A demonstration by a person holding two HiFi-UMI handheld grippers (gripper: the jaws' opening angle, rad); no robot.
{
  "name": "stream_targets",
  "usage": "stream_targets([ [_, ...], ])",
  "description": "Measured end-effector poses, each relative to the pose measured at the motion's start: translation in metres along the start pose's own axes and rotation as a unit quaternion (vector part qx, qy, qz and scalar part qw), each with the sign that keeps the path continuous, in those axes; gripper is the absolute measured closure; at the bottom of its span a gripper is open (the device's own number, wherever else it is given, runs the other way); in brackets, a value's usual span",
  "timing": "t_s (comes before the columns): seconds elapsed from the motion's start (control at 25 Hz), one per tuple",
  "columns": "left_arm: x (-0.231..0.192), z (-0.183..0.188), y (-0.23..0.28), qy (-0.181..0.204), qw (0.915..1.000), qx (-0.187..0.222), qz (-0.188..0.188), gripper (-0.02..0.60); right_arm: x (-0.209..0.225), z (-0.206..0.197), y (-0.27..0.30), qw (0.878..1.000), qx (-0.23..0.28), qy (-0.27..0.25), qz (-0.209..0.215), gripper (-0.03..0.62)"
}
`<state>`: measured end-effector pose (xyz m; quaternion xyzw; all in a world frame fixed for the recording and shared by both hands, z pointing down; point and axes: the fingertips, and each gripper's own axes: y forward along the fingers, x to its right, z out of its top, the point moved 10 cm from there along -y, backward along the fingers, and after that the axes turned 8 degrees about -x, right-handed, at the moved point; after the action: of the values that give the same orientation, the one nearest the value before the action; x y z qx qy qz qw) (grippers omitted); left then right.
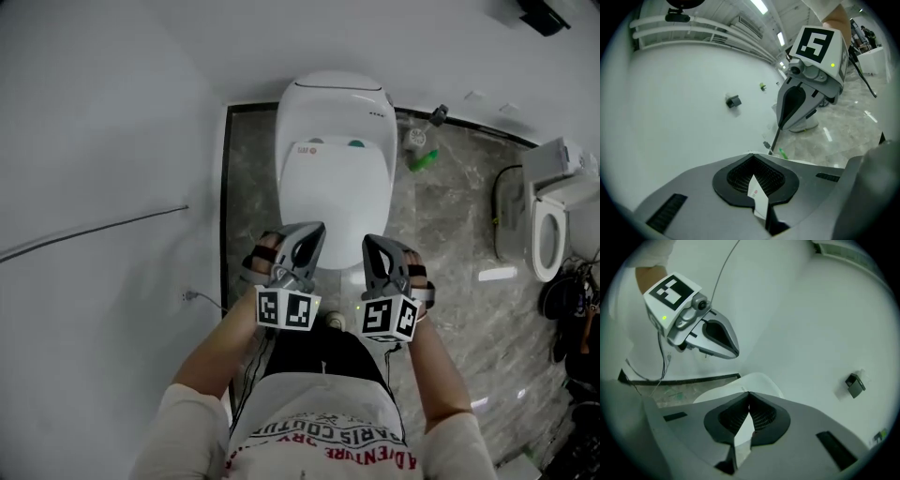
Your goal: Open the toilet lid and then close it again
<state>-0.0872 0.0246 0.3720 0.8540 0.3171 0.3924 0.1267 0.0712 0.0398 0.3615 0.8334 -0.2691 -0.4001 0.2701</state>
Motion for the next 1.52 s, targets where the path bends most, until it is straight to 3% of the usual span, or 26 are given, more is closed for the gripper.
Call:
stream_targets([
  [0.24, -0.065, 0.057, -0.073, -0.072, 0.9934, 0.065, 0.06, 0.574, 0.043, 0.068, -0.078, 0.995, 0.037, 0.084, -0.046, 0.579],
  [0.44, -0.117, 0.088, -0.122, -0.167, 0.9763, 0.107, 0.088, 0.574, 0.058, 0.109, -0.13, 0.988, 0.061, 0.115, -0.084, 0.579],
  [0.6, -0.147, 0.103, -0.15, -0.225, 0.9583, 0.153, 0.088, 0.574, 0.061, 0.132, -0.163, 0.978, 0.086, 0.162, -0.099, 0.579],
  [0.76, -0.163, 0.116, -0.176, -0.273, 0.9446, 0.167, 0.075, 0.574, 0.069, 0.15, -0.191, 0.965, 0.116, 0.217, -0.094, 0.579],
  [1.0, -0.16, 0.123, -0.205, -0.318, 0.9296, 0.177, 0.059, 0.574, 0.073, 0.161, -0.211, 0.942, 0.155, 0.288, -0.072, 0.579],
  [1.16, -0.149, 0.126, -0.215, -0.33, 0.9249, 0.182, 0.047, 0.574, 0.066, 0.155, -0.215, 0.932, 0.167, 0.316, -0.065, 0.579],
  [1.52, -0.143, 0.121, -0.218, -0.349, 0.919, 0.165, 0.081, 0.574, 0.061, 0.144, -0.211, 0.926, 0.187, 0.322, -0.065, 0.579],
])
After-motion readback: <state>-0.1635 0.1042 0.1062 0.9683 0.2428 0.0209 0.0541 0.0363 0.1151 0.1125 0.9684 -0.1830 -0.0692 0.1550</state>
